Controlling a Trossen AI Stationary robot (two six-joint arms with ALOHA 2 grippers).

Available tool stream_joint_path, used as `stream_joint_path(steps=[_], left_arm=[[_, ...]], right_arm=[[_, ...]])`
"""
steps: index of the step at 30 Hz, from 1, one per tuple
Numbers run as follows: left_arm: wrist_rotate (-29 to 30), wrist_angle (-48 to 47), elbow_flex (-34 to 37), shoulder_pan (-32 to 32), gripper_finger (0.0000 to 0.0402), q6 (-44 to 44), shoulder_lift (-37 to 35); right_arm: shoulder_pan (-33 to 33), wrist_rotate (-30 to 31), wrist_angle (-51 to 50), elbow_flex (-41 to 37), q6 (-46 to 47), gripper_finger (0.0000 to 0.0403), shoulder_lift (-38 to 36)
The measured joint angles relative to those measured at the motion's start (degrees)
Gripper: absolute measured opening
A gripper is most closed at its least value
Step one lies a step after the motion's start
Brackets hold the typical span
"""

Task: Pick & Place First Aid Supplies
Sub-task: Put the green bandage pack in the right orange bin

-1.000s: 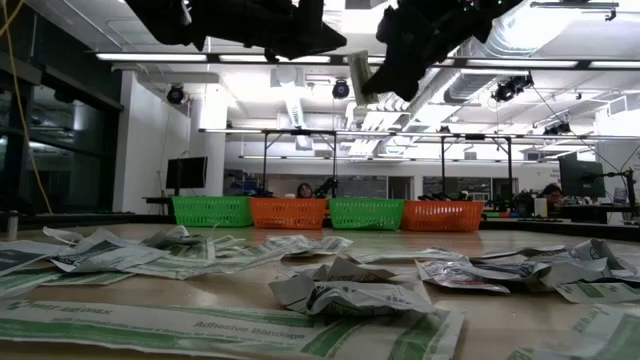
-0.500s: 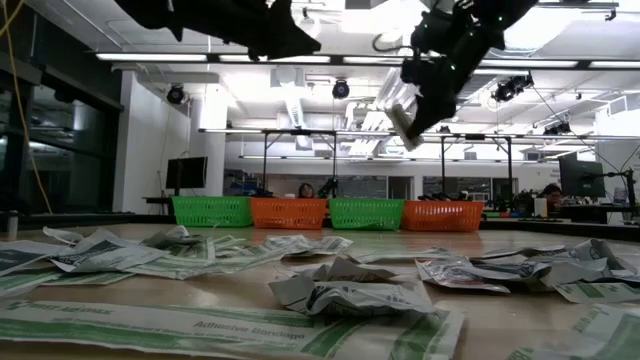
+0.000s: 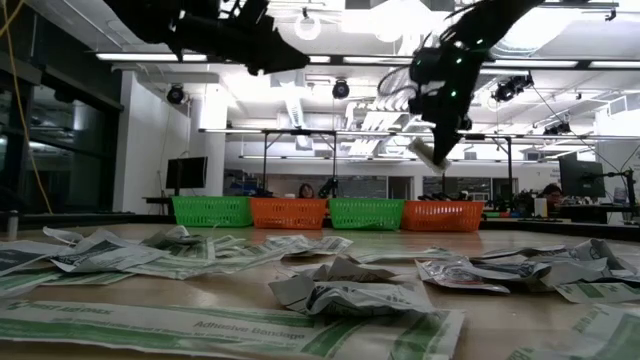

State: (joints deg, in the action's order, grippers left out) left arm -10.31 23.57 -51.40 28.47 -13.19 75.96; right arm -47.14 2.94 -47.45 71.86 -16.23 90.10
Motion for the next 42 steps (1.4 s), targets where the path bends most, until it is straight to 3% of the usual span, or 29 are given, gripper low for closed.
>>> stream_joint_path(steps=[6,17,26,34,38,42], left_arm=[[-8.19,-0.18,0.0,4.45,0.0161,0.11,0.0],[-29.01,-2.56,0.0,10.66,0.0161,-0.07,0.02],[-36.64,-5.22,0.04,14.5,0.0161,-1.09,0.04],[-38.5,-10.24,0.04,14.69,0.0161,-4.66,0.04],[-39.04,-10.66,0.04,14.67,0.0161,-5.28,0.04],[-40.41,-10.6,0.04,14.69,0.0161,-6.05,0.04]], right_arm=[[-2.18,0.65,-12.15,10.79,-3.08,0.0,11.53],[-6.29,-5.34,-31.45,29.22,-14.99,0.0,27.53],[-6.66,-1.45,-32.86,28.76,-13.36,0.0,33.81],[-5.59,4.14,-32.4,27.87,-12.28,0.0004,33.8],[-4.71,7.52,-32.21,27.87,-11.01,0.0029,33.77],[-4.11,6.98,-32.15,27.87,-8.87,0.0079,33.73]])
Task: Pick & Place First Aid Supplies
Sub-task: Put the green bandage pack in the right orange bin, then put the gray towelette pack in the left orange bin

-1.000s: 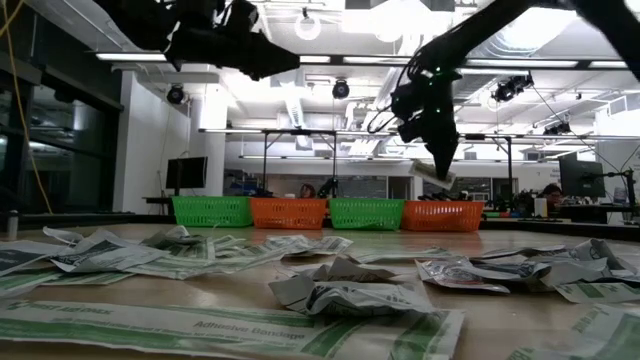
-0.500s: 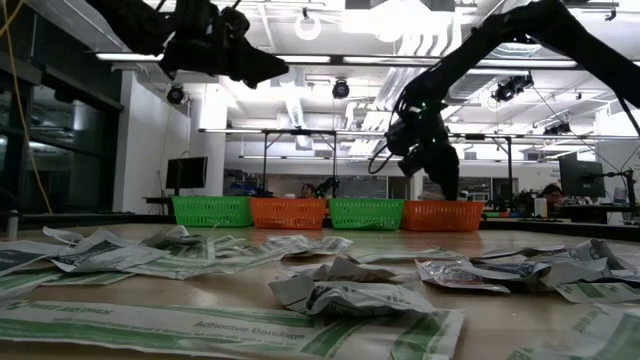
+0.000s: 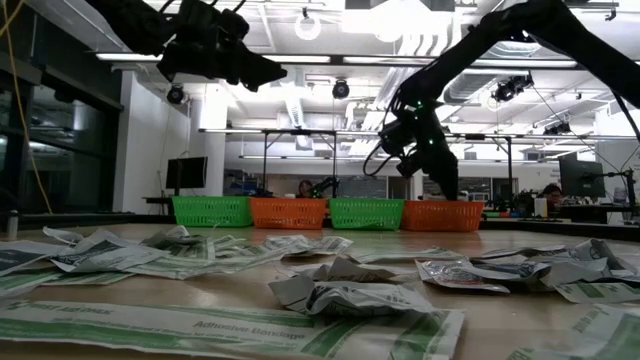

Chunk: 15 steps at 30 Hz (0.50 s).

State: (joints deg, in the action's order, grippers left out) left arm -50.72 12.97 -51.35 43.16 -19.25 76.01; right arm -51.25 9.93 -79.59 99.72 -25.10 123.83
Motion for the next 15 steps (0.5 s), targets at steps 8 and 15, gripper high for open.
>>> stream_joint_path(steps=[8,15], left_arm=[[-2.86,-0.2,0.0,0.0,0.0161,-0.02,0.0],[-3.13,-1.69,0.0,0.0,0.0161,-0.01,0.0]], right_arm=[[1.48,6.74,-0.05,1.05,5.11,0.0152,-0.52],[1.94,8.71,-1.7,8.99,10.19,0.0155,-0.56]])
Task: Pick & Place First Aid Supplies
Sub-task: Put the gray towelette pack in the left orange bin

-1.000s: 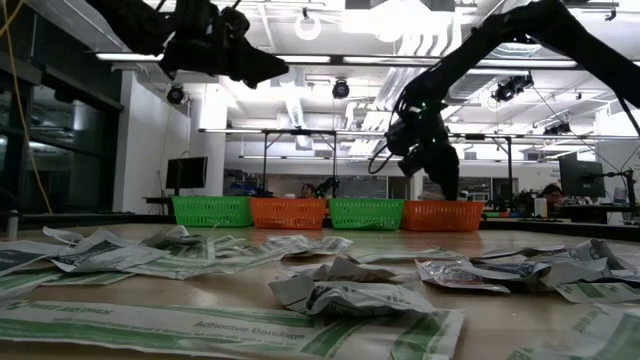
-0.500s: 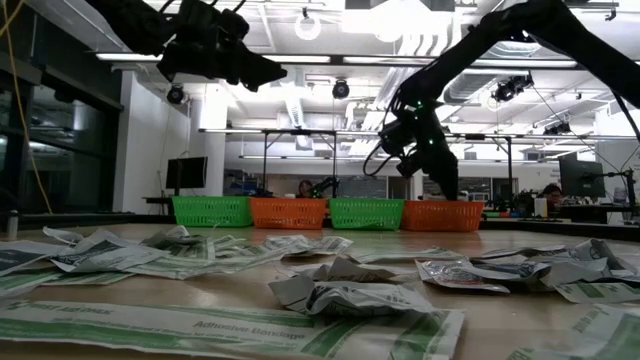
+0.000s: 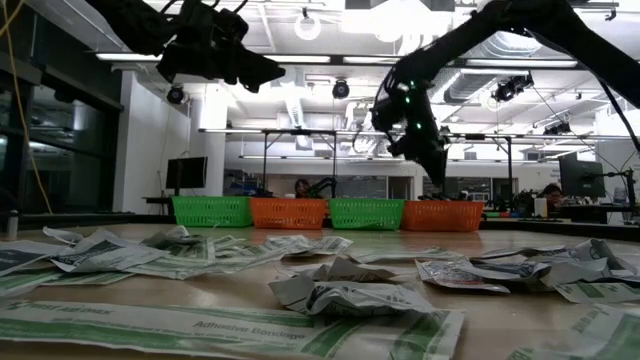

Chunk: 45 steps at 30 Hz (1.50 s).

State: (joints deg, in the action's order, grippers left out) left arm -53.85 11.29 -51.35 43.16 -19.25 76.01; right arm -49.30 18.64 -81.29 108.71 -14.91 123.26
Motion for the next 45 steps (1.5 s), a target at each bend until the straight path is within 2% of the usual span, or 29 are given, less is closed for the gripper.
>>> stream_joint_path(steps=[12,16,19,25,30,35,39,45], left_arm=[[-2.31,-8.16,0.0,-0.02,0.0161,-1.56,-0.43],[-2.18,-12.07,0.0,-0.02,0.0161,-3.58,-1.84],[-1.66,-14.25,0.0,-0.02,0.0161,-4.99,-3.35],[0.69,-20.42,0.0,-0.04,0.0161,-7.65,-6.53],[3.53,-26.16,0.0,-0.88,0.0161,-10.18,-8.5],[7.76,-27.3,1.09,-5.46,0.0161,-11.15,-9.24],[12.16,-27.39,3.34,-10.55,0.0161,-11.0,-9.26],[17.87,-27.3,7.31,-16.54,0.0161,-8.45,-10.43]], right_arm=[[3.68,-12.52,-3.77,19.65,3.12,0.0148,-0.07],[5.84,-15.45,-4.02,23.48,3.81,0.0149,-0.11],[7.52,-20.03,-4.76,25.05,4.64,0.0149,-0.11],[11.56,-29.13,-6.35,25.41,4.74,0.0149,-0.4],[15.99,-32.32,-6.29,25.37,5.91,0.0149,-1.76],[21.75,-32.76,-4.18,25.35,7.84,0.0149,-1.84],[26.69,-32.58,1.19,22.67,9.99,0.0149,-1.91],[32.63,-31.0,7.09,13.95,14.85,0.0149,-1.9]])
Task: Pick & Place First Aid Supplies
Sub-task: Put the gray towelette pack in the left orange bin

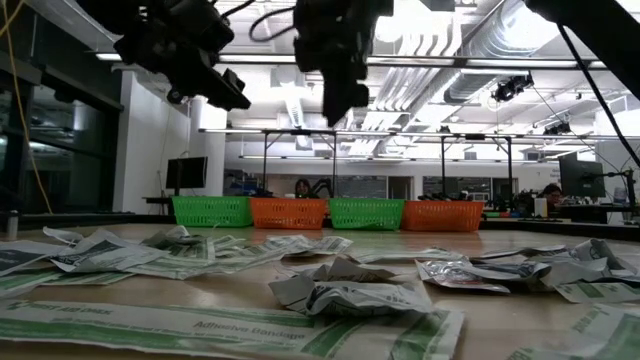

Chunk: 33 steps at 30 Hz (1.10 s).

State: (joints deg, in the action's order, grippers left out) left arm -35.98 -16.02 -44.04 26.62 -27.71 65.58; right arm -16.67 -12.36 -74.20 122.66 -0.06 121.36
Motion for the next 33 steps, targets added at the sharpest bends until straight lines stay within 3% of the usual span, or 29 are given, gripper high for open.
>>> stream_joint_path(steps=[7,17,25,33], left_arm=[[8.22,4.59,5.36,-5.79,0.0161,9.5,-6.36],[28.78,7.93,11.43,-18.1,0.0161,25.1,-18.64],[41.54,13.74,12.14,-30.07,0.0161,30.55,-17.39],[53.27,17.86,12.15,-40.3,0.0161,35.22,-16.54]], right_arm=[[5.6,3.04,8.8,-17.7,4.72,0.0149,-5.65],[14.51,3.48,26.99,-50.88,20.62,0.0149,-27.25],[25.07,8.98,43.31,-71.4,43.03,0.0149,-42.96],[34.33,12.22,58.5,-82.25,44.8,0.0149,-45.22]])
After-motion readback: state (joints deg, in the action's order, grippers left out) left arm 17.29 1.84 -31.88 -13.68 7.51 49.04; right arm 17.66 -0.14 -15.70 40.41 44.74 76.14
